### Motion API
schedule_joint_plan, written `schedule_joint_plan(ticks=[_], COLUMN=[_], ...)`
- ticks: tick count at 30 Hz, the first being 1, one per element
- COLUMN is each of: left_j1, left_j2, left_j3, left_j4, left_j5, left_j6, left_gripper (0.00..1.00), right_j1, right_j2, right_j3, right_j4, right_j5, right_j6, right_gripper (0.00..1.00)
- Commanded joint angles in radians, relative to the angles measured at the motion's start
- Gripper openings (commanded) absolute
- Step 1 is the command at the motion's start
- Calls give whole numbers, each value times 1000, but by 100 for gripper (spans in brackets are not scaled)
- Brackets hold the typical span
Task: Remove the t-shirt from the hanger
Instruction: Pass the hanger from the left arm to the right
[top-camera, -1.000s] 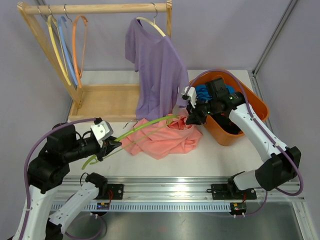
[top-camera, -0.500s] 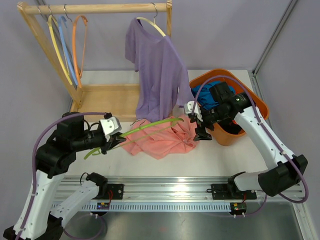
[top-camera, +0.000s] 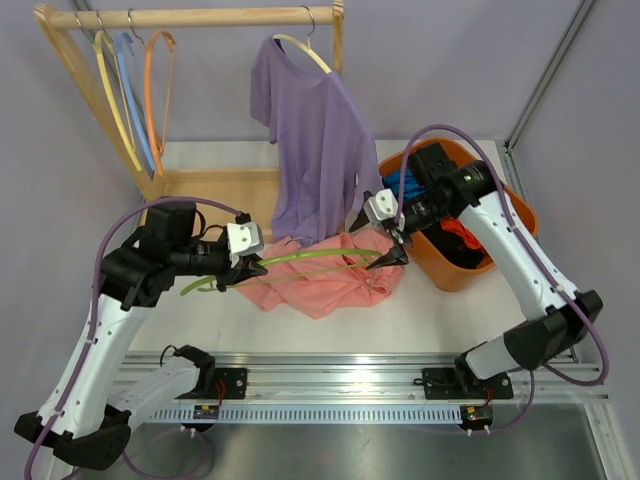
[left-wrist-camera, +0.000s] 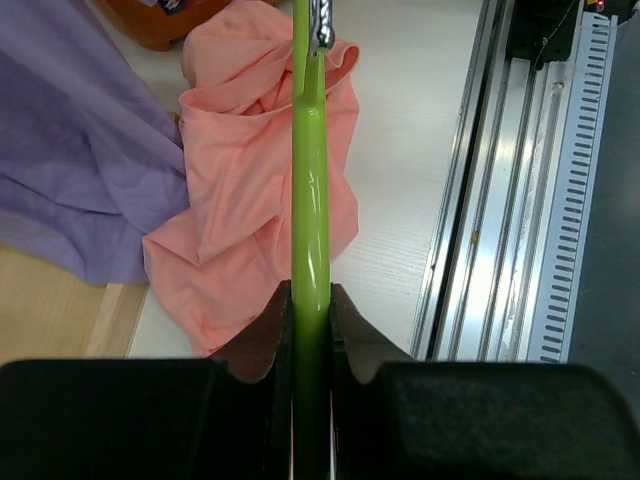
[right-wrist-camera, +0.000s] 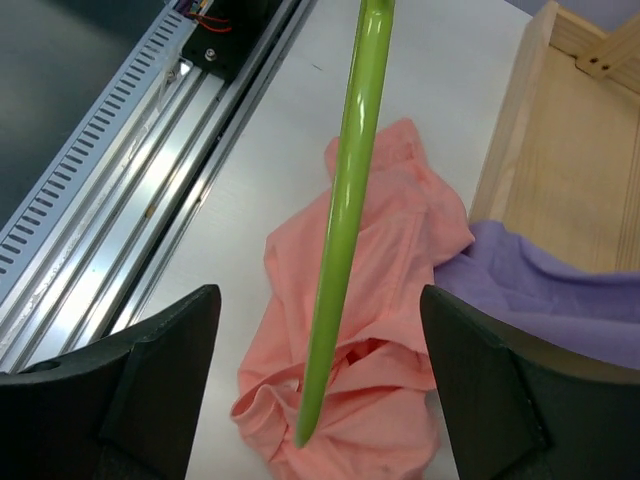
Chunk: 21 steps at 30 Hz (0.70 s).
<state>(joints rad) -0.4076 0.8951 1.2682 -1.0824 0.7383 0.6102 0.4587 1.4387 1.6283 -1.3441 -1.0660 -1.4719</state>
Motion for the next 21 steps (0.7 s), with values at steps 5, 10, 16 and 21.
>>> schedule_joint_plan(ticks=[5, 10, 16, 21], left_j1=[-10, -10, -10, -10], left_j2=[-8, -21, -18, -19], left_j3=[42, 11, 20, 39], left_j4=[105, 125, 125, 115], left_j5=[87, 55, -4, -11], left_j6=[25, 36, 71, 88], left_gripper=[0, 0, 0, 0], right_j1=[60, 104, 166, 167], right_j2=[172, 151, 124, 127], right_j3=[160, 124, 56, 50], right_j4=[-293, -296, -293, -287], right_j5=[-106, -92, -71, -20], right_j6=[-4, 25, 44, 55], right_gripper=[74, 54, 41, 39])
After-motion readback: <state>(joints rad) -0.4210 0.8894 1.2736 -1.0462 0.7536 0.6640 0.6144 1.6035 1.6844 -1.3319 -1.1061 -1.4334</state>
